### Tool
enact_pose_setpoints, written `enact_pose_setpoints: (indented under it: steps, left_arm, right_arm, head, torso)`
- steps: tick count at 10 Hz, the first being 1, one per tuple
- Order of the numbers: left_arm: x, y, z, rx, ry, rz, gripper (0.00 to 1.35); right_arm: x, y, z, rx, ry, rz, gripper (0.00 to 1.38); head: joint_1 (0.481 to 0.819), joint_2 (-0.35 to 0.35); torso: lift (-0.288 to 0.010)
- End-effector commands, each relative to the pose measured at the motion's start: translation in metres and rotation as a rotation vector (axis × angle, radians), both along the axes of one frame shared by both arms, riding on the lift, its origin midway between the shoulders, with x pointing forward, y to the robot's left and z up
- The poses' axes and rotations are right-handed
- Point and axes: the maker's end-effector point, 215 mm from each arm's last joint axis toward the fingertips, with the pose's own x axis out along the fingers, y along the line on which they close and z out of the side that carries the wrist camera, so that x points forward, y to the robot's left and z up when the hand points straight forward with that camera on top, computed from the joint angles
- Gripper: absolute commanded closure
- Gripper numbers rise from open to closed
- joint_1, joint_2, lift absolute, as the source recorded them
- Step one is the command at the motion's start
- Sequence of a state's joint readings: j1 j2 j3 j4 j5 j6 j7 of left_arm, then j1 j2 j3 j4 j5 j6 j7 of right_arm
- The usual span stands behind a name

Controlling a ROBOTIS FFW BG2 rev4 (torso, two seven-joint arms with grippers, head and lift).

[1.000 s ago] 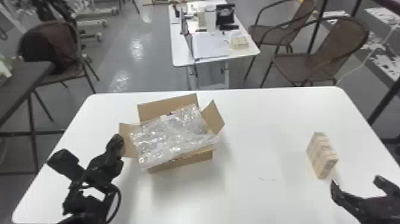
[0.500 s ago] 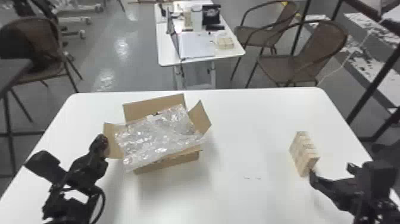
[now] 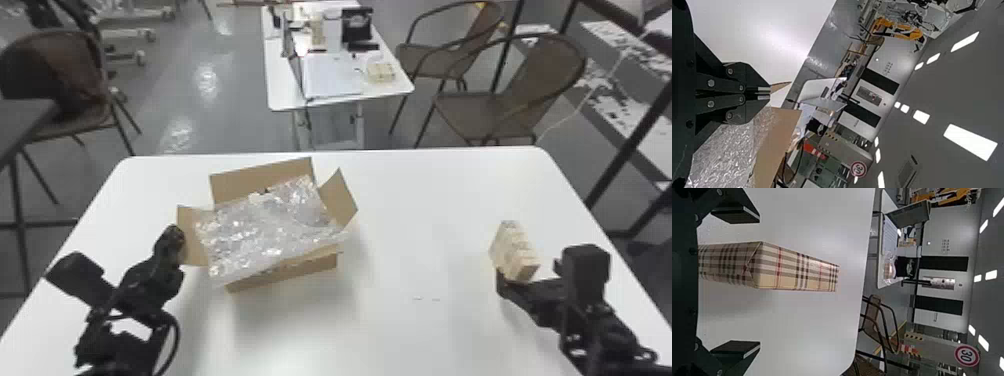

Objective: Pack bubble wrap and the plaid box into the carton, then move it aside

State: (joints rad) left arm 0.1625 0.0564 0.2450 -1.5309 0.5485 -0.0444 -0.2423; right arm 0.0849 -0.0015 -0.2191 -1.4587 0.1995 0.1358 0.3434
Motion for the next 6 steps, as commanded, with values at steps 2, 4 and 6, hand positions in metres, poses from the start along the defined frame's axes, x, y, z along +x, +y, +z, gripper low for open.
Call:
enact_pose_setpoints:
  steps: [2,4,6]
  left_arm:
    - [0.0005,-0.0011,-0.0013,-0.002,0.004,-0.003,1.21]
    - [-0.0009,-0.0002,-0.0028,-0.002,0.007,-0.001,1.21]
    - [-0.0009,-0.0002,-0.0027,-0.003,0.006,-0.001,1.21]
  right_arm:
    - [0.0163,0.0080,-0.0109,0.017,0.019,0.006,0.35]
    - [0.0154,0.0103,-0.0146,0.030,0.027,0.006,0.81]
    - [0.0122,0.0146,-0.0156,0.037,0.028,0.011,0.89]
  head:
    - [0.695,0.068]
    - [0.695,0.070]
    - [0.695,0.075]
  torso:
    - [-0.065]
    - [-0.065]
    - [-0.065]
